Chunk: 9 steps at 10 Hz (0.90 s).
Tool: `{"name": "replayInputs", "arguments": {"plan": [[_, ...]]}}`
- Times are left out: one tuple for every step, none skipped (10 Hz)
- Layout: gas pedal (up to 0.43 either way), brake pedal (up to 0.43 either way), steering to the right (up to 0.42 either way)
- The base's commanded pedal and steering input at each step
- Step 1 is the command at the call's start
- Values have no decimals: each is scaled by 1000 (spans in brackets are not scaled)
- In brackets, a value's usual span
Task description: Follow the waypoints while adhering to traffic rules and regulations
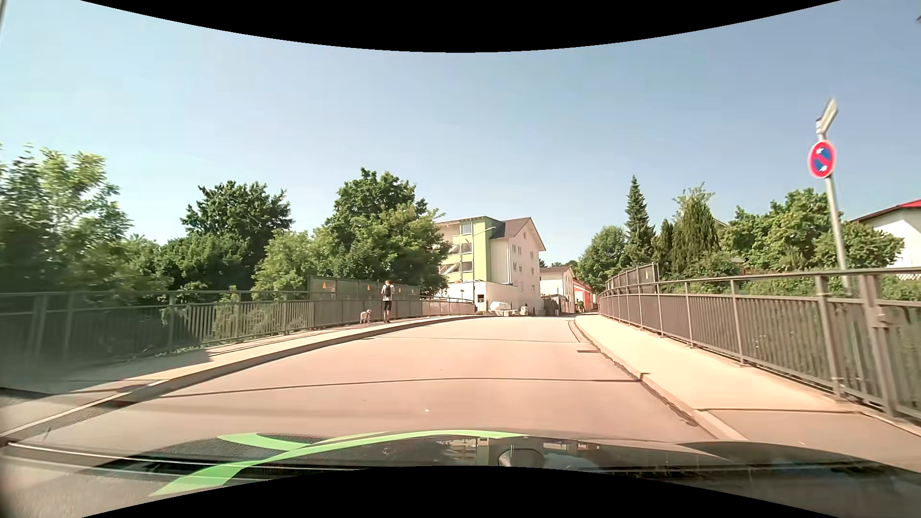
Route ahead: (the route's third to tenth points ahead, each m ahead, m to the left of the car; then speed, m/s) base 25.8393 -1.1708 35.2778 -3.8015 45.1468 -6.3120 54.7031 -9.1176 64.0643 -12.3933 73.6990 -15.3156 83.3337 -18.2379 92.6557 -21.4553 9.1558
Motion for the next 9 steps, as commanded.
{"name": "replayInputs", "arguments": {"plan": [[260,0,40],[260,0,40],[248,0,40],[248,0,40],[248,0,40],[248,0,38],[248,0,34],[248,0,31],[248,0,31]]}}
